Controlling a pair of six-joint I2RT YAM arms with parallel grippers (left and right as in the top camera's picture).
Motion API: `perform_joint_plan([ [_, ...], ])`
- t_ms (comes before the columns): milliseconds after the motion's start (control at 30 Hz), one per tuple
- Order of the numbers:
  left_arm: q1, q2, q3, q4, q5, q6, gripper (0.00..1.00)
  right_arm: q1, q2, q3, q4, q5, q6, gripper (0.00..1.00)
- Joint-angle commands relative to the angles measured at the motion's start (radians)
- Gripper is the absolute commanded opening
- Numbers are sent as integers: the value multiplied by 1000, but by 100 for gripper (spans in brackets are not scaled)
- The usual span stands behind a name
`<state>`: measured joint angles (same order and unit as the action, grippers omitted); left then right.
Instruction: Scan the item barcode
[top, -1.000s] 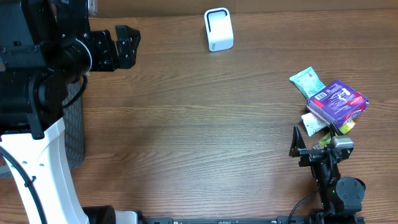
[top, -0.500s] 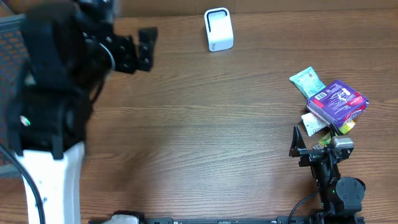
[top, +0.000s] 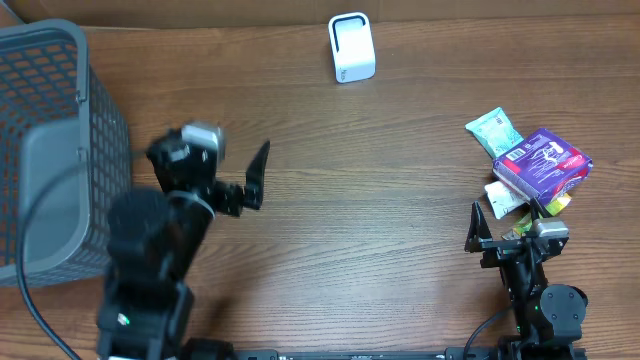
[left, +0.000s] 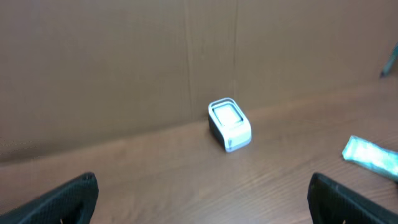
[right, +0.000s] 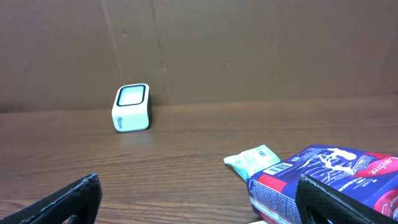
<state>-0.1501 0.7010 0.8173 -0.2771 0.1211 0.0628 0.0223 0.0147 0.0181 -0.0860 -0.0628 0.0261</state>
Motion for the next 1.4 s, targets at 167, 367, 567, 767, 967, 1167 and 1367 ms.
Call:
perform_joint_plan([
  [167,-1,-317,-426,254,-41,68,100,6,-12,-10,6,10,6,100],
  [367,1,-486,-629,329,-51,107,100,6,-12,-10,6,10,6,100],
  [567,8,-618,-759,334,-51,177,100,6,-12,-10,6,10,6,100],
  [767,31,-698,-813,240,-51,177,100,6,-12,-10,6,10,6,100],
  [967,34,-698,-813,203,-53,136,100,6,-12,-10,6,10,6,100],
  [1167,34,-697,-813,203,-54,135,99,6,-12,-10,6,10,6,100],
  [1367,34,-697,-813,203,-54,135,100,6,-12,-10,6,10,6,100],
])
